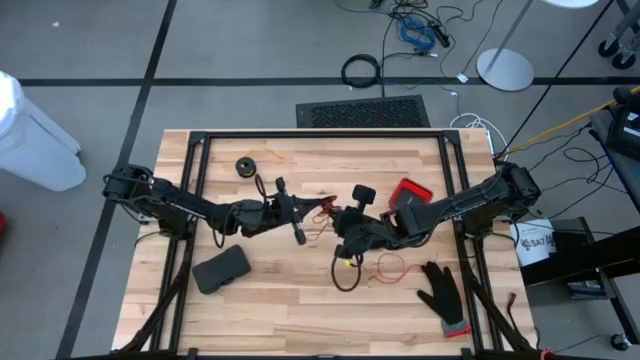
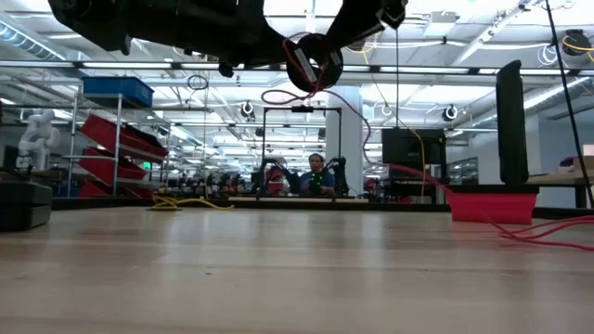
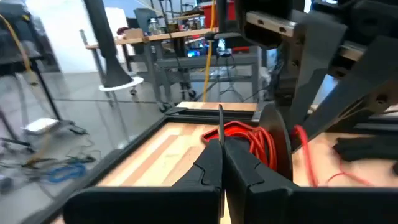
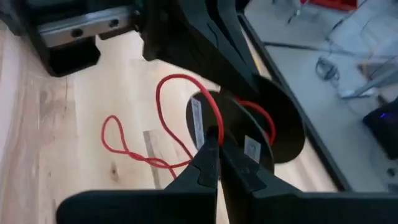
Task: Coil cords
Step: Coil the red wire onto the black spool
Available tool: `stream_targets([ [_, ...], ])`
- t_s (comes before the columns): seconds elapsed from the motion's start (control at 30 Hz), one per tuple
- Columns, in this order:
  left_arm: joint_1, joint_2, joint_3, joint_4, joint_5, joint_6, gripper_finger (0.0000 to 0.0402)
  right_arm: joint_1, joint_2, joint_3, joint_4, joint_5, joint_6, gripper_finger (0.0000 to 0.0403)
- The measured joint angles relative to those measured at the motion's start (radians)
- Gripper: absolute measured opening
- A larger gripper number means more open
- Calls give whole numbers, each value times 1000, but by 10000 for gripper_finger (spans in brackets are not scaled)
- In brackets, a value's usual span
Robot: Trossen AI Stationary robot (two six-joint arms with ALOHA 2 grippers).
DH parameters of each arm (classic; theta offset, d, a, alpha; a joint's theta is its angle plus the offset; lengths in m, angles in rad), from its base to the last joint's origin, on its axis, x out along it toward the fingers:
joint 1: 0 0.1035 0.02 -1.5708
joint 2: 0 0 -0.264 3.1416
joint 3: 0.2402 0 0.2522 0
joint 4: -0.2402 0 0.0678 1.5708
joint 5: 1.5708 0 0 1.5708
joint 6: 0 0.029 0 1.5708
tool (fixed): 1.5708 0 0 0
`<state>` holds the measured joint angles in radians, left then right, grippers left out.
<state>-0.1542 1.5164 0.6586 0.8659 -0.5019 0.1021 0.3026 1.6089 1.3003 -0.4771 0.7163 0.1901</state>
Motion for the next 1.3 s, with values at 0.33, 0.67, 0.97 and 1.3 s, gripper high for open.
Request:
stream_targets([
  [0.33, 40, 0, 0, 0, 171, -207, 0, 39, 0, 0, 57, 67, -98, 0],
  [0.67, 60, 0, 0, 7, 235, -254, 0, 63, 0, 0, 56, 58, -101, 0],
  [0.97, 100, 0, 0, 80, 234, -212, 0, 128, 51, -1, -4, 37, 7, 0],
  [1.3, 115, -11, 0, 81, 240, -92, 0, 155, 95, -2, -207, 39, 161, 43],
])
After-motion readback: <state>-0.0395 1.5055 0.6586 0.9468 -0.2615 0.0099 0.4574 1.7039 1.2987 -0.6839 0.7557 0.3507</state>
